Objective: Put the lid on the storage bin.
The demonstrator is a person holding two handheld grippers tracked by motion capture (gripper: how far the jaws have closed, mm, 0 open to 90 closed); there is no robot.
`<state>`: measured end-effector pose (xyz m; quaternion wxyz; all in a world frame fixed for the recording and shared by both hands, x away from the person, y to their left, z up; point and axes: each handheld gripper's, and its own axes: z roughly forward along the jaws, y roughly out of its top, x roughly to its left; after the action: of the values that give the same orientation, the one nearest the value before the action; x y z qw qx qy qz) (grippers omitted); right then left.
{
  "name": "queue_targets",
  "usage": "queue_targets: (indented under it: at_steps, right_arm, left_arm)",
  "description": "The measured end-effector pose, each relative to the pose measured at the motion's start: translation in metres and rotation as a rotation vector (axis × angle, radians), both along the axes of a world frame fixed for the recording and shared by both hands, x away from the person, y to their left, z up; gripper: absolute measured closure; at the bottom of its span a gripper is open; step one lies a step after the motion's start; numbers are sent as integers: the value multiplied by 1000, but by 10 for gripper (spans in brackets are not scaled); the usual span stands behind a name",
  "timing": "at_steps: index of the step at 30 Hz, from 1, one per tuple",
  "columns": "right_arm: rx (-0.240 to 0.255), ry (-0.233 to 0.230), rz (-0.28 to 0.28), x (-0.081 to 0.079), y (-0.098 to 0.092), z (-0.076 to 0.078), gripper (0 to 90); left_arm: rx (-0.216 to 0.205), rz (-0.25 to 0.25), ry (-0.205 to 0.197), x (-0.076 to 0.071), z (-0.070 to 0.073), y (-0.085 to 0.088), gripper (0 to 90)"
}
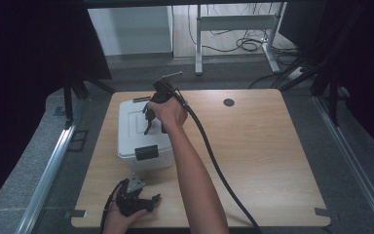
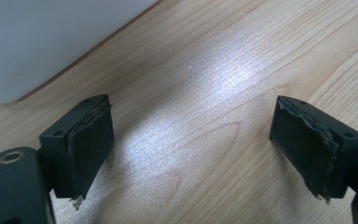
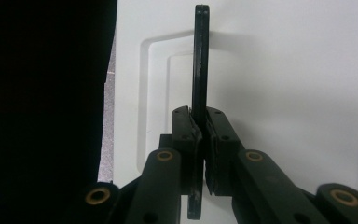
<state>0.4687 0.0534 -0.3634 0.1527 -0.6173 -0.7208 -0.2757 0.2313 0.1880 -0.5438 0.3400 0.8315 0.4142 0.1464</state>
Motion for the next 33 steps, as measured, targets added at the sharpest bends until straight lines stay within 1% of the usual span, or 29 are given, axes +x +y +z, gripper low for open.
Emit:
queue_targets:
  at_steps: [4, 11, 14, 16, 20, 23, 28, 31, 33]
  right_arm:
    - [9, -23, 23, -2, 0, 1, 779]
    - [47, -103, 32, -7, -9, 10, 672]
    - [57, -136, 41, -10, -15, 13, 626]
    - [55, -161, 55, -12, -20, 15, 601]
    - [71, -195, 63, -17, -32, 16, 554]
    - [81, -224, 59, -20, -44, 17, 531]
    - [100, -255, 47, -27, -64, 17, 495]
    - [118, -294, 54, -32, -76, 18, 469]
    - [119, -322, 65, -36, -84, 18, 462]
  left_arm:
    - [-2, 1, -1, 0, 0, 0, 135]
    - [-2, 1, 0, 0, 0, 0, 135]
    - [-2, 1, -1, 0, 0, 0, 135]
    - [1, 0, -1, 0, 0, 0, 135]
    - [3, -2, -2, 0, 0, 0, 135]
    - [3, -2, -2, 0, 0, 0, 135]
    - [4, -3, -2, 0, 0, 0, 135]
    - [4, -4, -1, 0, 0, 0, 135]
    - [5, -4, -2, 0, 0, 0, 135]
